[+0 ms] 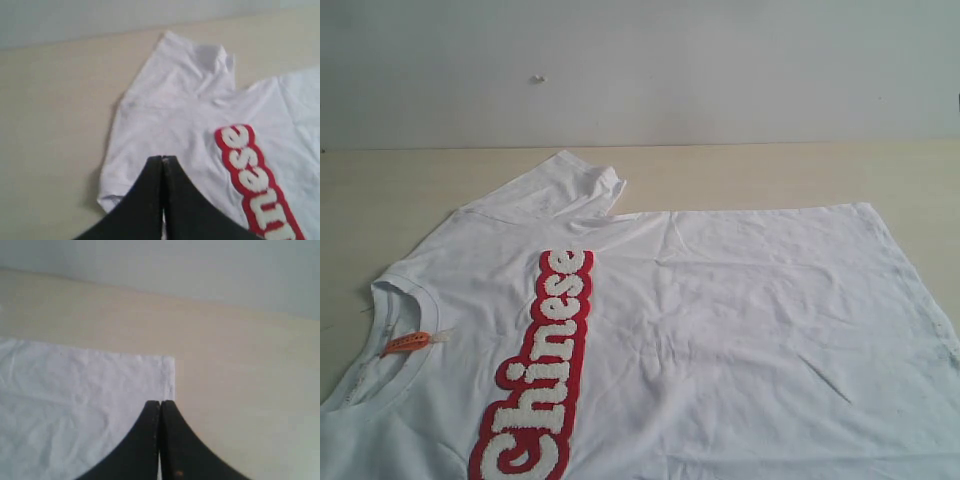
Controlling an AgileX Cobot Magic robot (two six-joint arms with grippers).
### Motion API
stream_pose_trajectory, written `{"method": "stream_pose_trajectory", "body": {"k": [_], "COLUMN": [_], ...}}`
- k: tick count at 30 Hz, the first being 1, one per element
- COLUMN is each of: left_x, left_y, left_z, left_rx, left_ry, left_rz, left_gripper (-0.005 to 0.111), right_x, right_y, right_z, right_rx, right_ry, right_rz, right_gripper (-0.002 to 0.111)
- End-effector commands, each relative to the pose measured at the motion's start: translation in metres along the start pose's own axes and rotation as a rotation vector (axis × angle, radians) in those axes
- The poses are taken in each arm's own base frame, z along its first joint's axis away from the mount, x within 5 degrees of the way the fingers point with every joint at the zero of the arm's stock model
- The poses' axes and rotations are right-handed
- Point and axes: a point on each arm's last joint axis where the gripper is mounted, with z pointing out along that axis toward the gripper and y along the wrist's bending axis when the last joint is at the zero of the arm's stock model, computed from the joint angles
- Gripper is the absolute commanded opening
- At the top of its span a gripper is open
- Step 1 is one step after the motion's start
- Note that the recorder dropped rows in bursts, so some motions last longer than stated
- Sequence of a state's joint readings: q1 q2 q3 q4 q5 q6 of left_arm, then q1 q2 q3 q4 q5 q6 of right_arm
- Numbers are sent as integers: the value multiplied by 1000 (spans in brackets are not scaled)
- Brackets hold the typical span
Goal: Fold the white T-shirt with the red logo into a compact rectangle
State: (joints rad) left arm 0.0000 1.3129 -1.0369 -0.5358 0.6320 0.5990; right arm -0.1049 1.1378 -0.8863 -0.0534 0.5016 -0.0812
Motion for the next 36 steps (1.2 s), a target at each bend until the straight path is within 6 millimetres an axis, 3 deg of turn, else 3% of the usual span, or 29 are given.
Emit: {"method": "stream_pose_trajectory", "body": {"k": [1,10,13,16,20,24,26,28,31,33,34,36], "left_x": [6,40,48,58,69,68,68,70,66,62,61,60], "left_y": [5,19,16,15,25,28,32,36,39,38,36,35], "left_z": [41,98,107,112,120,127,127,126,130,133,134,134], "left_rx": [115,251,421,559,581,534,511,491,433,400,400,405], "left_ry": [148,400,494,575,634,594,611,645,609,558,540,528], "left_rz": [102,379,462,572,756,806,841,889,908,849,821,805], "left_gripper": [0,0,0,0,0,4,13,31,71,97,105,105], "right_x": [0,7,10,22,38,43,42,44,49,52,53,56], "right_y": [-1,6,14,20,19,16,15,14,15,15,16,17], "right_z": [34,92,101,107,112,121,126,130,135,138,140,141], "right_rx": [-16,-208,-336,-498,-554,-488,-449,-425,-445,-453,-459,-474], "right_ry": [156,587,630,633,662,599,547,525,542,554,561,581], "right_rz": [-88,-256,-349,-558,-736,-802,-831,-849,-870,-868,-864,-855], "right_gripper": [0,0,0,0,3,17,27,42,69,80,83,84]}}
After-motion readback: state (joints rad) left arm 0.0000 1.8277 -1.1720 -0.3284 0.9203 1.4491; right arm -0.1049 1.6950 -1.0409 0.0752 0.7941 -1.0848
